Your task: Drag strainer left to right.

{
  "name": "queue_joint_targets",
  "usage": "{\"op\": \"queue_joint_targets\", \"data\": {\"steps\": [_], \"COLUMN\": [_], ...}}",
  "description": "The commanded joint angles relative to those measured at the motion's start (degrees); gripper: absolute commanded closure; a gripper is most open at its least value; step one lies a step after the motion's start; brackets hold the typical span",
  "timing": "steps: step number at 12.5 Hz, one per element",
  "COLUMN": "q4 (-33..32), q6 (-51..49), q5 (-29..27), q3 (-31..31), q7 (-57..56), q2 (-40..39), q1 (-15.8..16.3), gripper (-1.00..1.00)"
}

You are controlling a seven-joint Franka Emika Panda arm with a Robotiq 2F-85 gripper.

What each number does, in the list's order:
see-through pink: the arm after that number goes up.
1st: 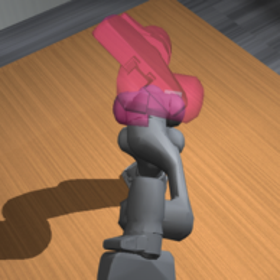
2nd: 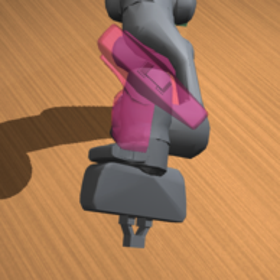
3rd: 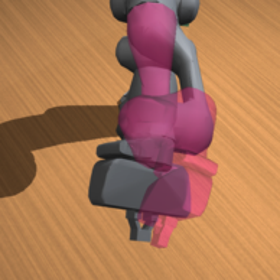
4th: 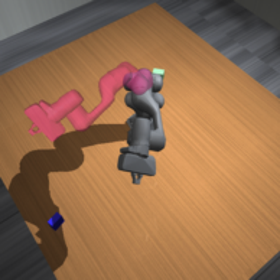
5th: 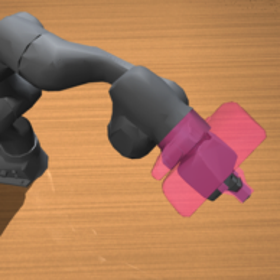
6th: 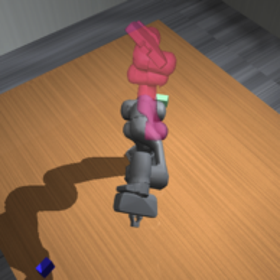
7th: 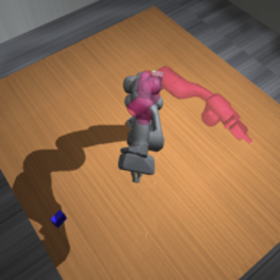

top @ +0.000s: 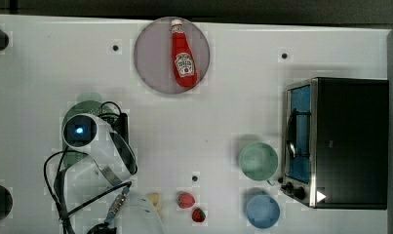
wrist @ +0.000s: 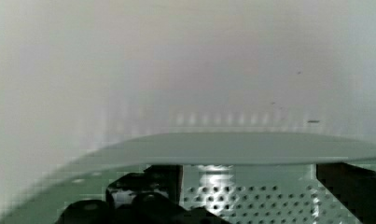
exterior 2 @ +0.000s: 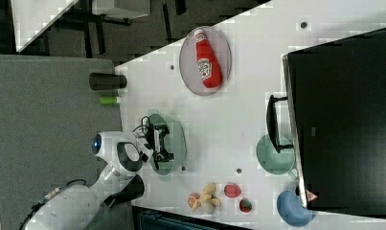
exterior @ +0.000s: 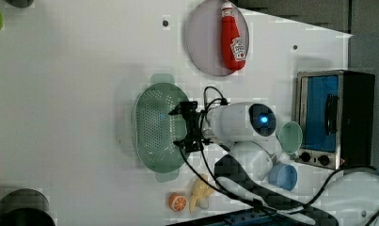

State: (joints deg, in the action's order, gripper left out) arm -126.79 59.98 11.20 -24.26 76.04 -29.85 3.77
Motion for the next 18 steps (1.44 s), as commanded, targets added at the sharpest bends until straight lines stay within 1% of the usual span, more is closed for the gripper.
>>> {"op": "queue_joint_targets", "data": {"steps": [1,3,9,13,18], "q4": [-2.3,-3.7,-6.4,-7.9,-7.9], "q6": [1.1,0.9,1.1,1.1,1.0], "q5": [0.6,0.6,0.6,0.6,0.6], "q3": [2.4,3.0,5.9,9.9,14.8], "q7": [1.8,1.6,-6.3,-11.7,-15.4], "q2": [3.1,4.5,6.4,8.1,8.6], "q1": [-1.7,-2.9,-5.9,-6.6,-6.8], "gripper": [-1.00,-1.00,-1.00,-1.00,-1.00]}}
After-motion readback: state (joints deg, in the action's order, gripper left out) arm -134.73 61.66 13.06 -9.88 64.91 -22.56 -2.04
